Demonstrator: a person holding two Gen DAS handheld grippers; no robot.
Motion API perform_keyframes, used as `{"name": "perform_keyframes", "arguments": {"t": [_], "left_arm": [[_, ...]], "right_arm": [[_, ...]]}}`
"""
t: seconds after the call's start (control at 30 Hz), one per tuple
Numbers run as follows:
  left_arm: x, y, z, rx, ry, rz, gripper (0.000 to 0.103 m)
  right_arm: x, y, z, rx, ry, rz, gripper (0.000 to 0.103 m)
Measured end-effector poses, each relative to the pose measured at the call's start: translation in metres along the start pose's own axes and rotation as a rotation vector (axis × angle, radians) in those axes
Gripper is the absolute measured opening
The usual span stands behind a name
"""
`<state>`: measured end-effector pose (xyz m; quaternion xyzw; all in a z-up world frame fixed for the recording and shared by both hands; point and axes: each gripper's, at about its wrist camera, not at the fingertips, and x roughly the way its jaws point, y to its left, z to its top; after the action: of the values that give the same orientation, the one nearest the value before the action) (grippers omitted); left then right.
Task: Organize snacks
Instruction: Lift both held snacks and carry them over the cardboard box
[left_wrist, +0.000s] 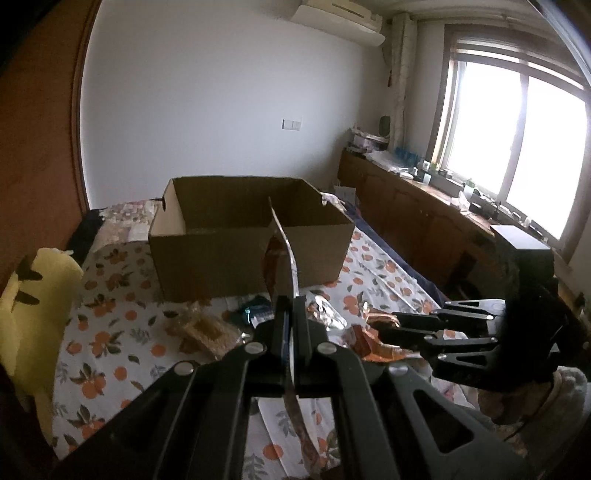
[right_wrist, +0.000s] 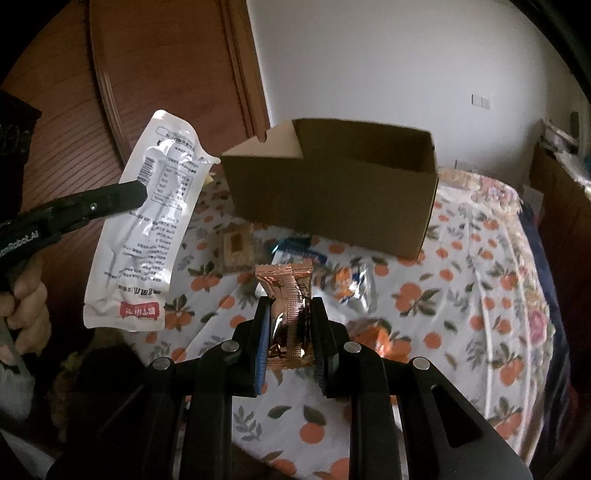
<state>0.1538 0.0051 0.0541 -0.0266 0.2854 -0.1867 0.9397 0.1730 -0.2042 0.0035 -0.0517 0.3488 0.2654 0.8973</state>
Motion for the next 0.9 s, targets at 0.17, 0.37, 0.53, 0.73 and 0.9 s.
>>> {"name": "perform_keyframes", "arguments": {"t": [0.17, 0.37, 0.53, 0.73, 0.9], "left_arm": [[-0.003, 0.003, 0.02, 0.018, -0.033, 0.007, 0.0], [0.003, 0.01, 0.05, 0.037, -0.063, 0.009, 0.0], [0.015, 0.019, 0.075, 0.037, -0.086, 0.006, 0.0], [0.039, 0.031, 0.107, 0.042, -0.108, 0.007, 0.0], [0.063, 0.04, 0.136, 0.06, -0.121, 0.014, 0.0]], "right_arm": [[-0.007, -0.002, 0.021, -0.029, -0.022, -0.019, 0.019], [-0.005, -0.006, 0.048, -0.056, -0.043, -0.032, 0.019], [0.001, -0.009, 0.074, -0.084, -0.057, -0.042, 0.019], [0.017, -0.017, 0.103, -0.096, -0.079, -0.037, 0.019], [0.038, -0.029, 0.127, -0.085, -0.092, -0.034, 0.019]]}}
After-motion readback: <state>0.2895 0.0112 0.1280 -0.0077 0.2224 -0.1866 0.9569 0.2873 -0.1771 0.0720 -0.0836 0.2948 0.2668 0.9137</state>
